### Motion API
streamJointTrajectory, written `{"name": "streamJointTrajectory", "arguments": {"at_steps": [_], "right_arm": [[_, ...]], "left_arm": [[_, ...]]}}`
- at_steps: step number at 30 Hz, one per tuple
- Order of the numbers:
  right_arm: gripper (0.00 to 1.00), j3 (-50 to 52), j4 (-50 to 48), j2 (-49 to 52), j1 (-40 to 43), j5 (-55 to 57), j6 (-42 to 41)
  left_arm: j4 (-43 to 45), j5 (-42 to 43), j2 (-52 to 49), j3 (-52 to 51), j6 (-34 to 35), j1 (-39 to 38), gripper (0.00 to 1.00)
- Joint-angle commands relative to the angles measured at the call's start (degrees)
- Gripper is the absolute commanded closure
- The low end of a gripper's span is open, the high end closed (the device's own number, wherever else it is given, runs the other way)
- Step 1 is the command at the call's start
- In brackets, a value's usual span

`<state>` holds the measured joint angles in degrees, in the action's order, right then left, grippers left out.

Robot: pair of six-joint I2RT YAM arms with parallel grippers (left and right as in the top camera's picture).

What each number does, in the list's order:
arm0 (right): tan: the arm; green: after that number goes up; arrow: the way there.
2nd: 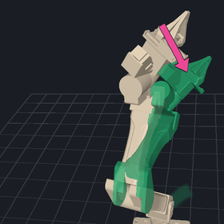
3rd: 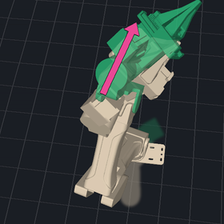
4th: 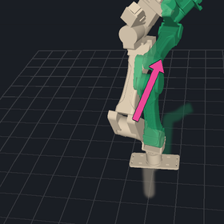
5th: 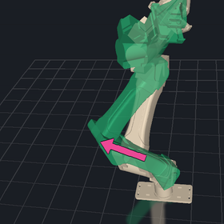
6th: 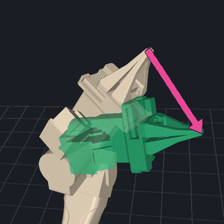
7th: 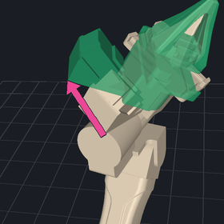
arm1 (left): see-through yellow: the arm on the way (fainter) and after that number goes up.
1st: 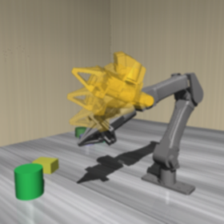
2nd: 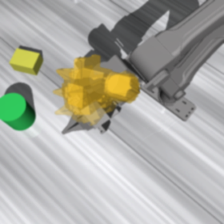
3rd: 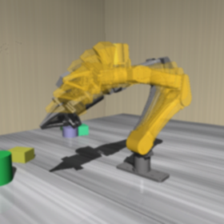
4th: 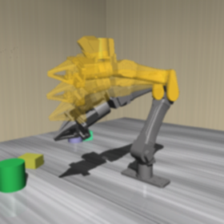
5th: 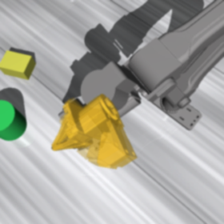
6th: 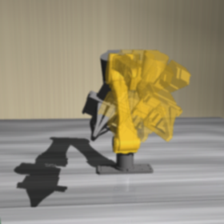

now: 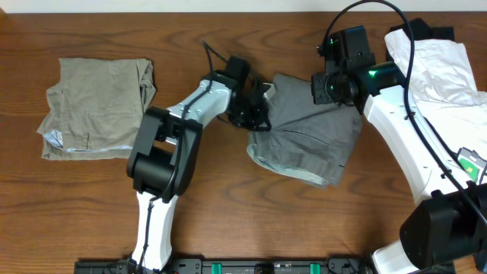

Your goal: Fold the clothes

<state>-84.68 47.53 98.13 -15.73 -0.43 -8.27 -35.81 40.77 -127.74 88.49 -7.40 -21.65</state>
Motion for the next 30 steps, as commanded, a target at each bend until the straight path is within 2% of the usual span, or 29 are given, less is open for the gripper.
{"name": "streamJointTrajectory", "arguments": {"at_steps": [1,5,11,17,24,30], "right_arm": [[0.64,0.0,0.6,0.3,0.1,0.6,0.6],[0.67,0.0,1.4,0.3,0.8,0.6,0.6],[0.68,0.0,2.0,0.3,0.9,0.6,0.6],[0.68,0.0,2.6,0.3,0.9,0.6,0.6],[0.67,0.0,2.6,0.3,0.9,0.6,0.6],[0.67,0.0,2.6,0.3,0.9,0.6,0.6]], "left_arm": [[-1.6,-11.5,4.4,-1.2,-0.5,4.6,0.94],[-2.7,-18.9,11.7,-1.2,-0.3,9.7,0.94],[-2.6,-22.8,19.1,-1.2,-1.0,19.6,0.94],[-1.6,-26.3,20.2,-1.2,-5.7,29.2,0.94],[2.1,-26.9,20.2,-1.2,-6.1,38.5,0.94],[4.3,-26.9,20.2,-1.2,-6.1,43.0,0.94]]}}
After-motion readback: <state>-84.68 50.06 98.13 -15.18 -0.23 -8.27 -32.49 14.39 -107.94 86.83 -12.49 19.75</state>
